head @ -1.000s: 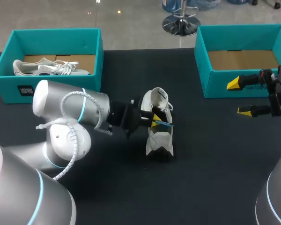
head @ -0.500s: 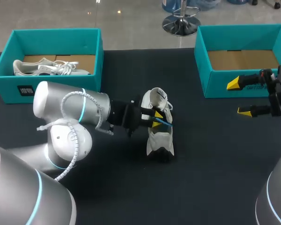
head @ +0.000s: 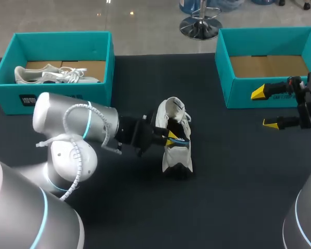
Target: Take the shoe out of the shoebox, open the shoe tongue, remove and reinsert the insole, then place the shoe into the shoebox
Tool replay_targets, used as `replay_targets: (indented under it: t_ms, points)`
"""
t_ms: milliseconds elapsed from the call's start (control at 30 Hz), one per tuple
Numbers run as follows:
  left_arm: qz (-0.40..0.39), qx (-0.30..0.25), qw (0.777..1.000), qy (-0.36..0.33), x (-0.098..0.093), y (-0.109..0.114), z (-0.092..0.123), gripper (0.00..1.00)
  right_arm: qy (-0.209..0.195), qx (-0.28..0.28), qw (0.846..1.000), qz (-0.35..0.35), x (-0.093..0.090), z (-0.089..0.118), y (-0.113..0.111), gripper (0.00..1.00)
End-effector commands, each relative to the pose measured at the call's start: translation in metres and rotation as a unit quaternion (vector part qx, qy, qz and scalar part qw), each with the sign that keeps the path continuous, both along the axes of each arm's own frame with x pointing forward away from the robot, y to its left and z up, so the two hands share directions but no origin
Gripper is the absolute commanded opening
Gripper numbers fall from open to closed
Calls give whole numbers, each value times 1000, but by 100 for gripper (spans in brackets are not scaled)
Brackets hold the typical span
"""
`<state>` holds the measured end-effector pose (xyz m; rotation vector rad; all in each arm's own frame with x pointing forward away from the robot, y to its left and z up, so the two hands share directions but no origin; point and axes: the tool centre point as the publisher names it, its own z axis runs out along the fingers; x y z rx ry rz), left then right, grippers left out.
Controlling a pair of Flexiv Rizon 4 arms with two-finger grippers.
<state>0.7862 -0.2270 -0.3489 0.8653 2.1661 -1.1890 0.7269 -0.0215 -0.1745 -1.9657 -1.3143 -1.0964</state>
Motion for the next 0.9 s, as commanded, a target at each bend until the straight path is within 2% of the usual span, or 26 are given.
replay_targets:
  t_ms: [33, 233, 267, 300, 333, 367, 400, 467, 500, 600, 667, 767, 833, 900]
  points:
    - [5, 9, 1000, -2, 12, -12, -4, 0, 1, -2, 1000, -1, -1, 0, 1, 100]
    - [12, 3, 1000, -3, 21, -11, -4, 0, 1, -2, 1000, -1, -1, 0, 1, 100]
    - [13, 0, 1000, -1, 20, -10, -2, 17, 1, -2, 1000, -1, -1, 0, 1, 100]
    - [11, -5, 1000, -1, 17, -9, 0, 43, 1, -2, 1000, -1, -1, 0, 1, 100]
    - [11, -9, 1000, 0, 16, -7, 3, 58, 1, -2, 1000, -1, -1, 0, 1, 100]
    - [11, -9, 1000, 0, 14, -6, 5, 69, 1, -2, 1000, -1, -1, 0, 1, 100]
    - [9, -12, 1000, 0, 12, -4, 7, 73, 1, -2, 1000, -1, -1, 0, 1, 100]
    - [7, -16, 1000, 0, 9, -1, 11, 70, 1, -2, 1000, -1, -1, 0, 1, 100]
    - [6, -16, 1000, -1, 7, 0, 13, 59, 1, -2, 1000, -1, -1, 0, 1, 100]
    - [5, -19, 1000, -4, 2, 5, 18, 53, 1, -2, 1000, -1, -1, 0, 1, 100]
    - [4, -20, 1000, -6, 0, 6, 20, 55, 1, -2, 1000, -1, -1, 0, 1, 100]
    - [3, -16, 1000, -8, 0, 7, 20, 49, 1, -2, 1000, -1, -1, 0, 1, 100]
    - [3, -15, 1000, -7, 0, 7, 18, 42, 1, -2, 1000, -1, -1, 0, 1, 100]
    - [4, -9, 1000, -4, 1, 5, 15, 26, 1, -2, 1000, -1, -1, 0, 1, 100]
